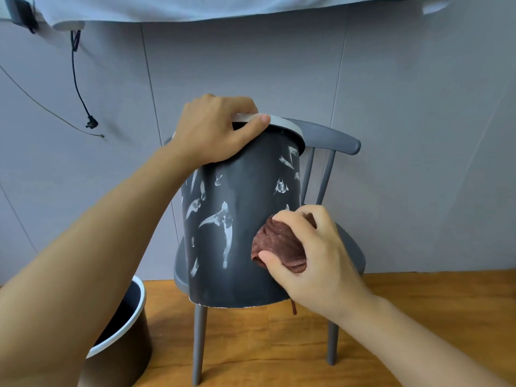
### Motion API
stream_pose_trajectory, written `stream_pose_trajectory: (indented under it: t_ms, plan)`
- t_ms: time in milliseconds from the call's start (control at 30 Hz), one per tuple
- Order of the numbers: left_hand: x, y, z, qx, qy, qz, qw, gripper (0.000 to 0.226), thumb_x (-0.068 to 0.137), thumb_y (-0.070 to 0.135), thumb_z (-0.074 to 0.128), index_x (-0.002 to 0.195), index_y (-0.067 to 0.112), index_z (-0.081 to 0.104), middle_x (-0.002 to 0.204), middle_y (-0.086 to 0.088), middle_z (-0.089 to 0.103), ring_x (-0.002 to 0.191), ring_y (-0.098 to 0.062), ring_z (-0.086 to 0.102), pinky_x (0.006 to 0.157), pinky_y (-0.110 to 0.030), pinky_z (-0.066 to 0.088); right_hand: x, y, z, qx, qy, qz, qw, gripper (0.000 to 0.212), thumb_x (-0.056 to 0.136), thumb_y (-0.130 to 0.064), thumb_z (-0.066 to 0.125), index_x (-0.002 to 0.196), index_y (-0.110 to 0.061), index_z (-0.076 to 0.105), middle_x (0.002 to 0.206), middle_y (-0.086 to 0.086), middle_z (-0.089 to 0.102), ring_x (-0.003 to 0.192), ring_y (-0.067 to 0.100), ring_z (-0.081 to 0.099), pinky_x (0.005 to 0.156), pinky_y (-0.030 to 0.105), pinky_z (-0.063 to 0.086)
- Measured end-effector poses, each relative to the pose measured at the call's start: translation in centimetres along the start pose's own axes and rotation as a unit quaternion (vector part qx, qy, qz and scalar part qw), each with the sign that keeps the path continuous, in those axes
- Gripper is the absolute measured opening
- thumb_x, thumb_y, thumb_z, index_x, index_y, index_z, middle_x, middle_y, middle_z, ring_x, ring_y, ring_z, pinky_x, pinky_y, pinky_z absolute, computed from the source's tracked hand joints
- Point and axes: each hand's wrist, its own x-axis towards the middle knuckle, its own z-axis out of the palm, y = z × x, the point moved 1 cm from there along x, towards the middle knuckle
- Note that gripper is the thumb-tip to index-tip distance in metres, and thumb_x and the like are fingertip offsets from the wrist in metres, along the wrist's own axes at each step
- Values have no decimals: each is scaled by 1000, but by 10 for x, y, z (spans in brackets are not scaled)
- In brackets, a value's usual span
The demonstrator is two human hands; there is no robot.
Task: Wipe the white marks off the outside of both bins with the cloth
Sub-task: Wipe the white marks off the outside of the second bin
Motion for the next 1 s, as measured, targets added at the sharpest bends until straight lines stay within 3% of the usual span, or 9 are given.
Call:
stream_pose_trajectory:
  t_ms: [100,267,400,533,667,833,1000]
  plan:
    - [1,6,2,-3,2,13,1000,43,95,62,47,95,27,71,66,2,61,66,-25,53,64,-38,48,-5,-1,1,-17,4,-11,1000,43,85,-53,65,123,-36,55,114,-7,41,101,13,51,75,25,58]
    - [4,-1,4,-4,-6,-8,1000,43,95,64,47,97,29,72,67,3,61,69,-27,55,67,-39,51,-26,2,1,-1,-53,-50,997,27,81,-38,71,102,-24,64,101,-5,43,82,11,53,62,26,54]
    - [3,-6,3,-6,-6,-19,1000,43,94,66,45,98,31,72,68,3,63,70,-26,57,70,-42,52,-25,2,-2,7,-73,-40,997,19,82,-37,72,95,-25,64,96,-6,46,79,13,55,61,31,52]
    - [2,-6,2,-13,-2,-15,1000,43,94,66,45,98,32,72,71,3,66,72,-26,58,70,-43,52,-1,6,-9,51,-9,14,999,30,85,-41,76,107,-33,57,103,-15,49,92,4,57,70,16,52]
    - [2,-1,3,-5,-3,4,1000,44,95,66,45,99,32,72,71,3,66,71,-27,58,68,-42,52,20,14,-11,51,27,40,997,33,86,-47,75,112,-35,60,106,-12,50,99,-2,55,75,3,45]
    - [4,-9,6,-3,-12,-11,1000,43,95,65,45,101,32,72,75,4,67,76,-26,59,72,-42,52,-5,20,-1,57,-16,-38,998,26,84,-31,81,107,-23,69,104,-6,51,92,10,59,69,18,54]
    - [5,-12,7,-14,-6,-25,1000,42,94,64,47,100,32,73,75,2,67,77,-28,60,73,-45,52,-36,26,-1,52,-65,-75,994,21,83,-30,78,101,-22,70,99,-7,49,82,14,58,65,28,53]
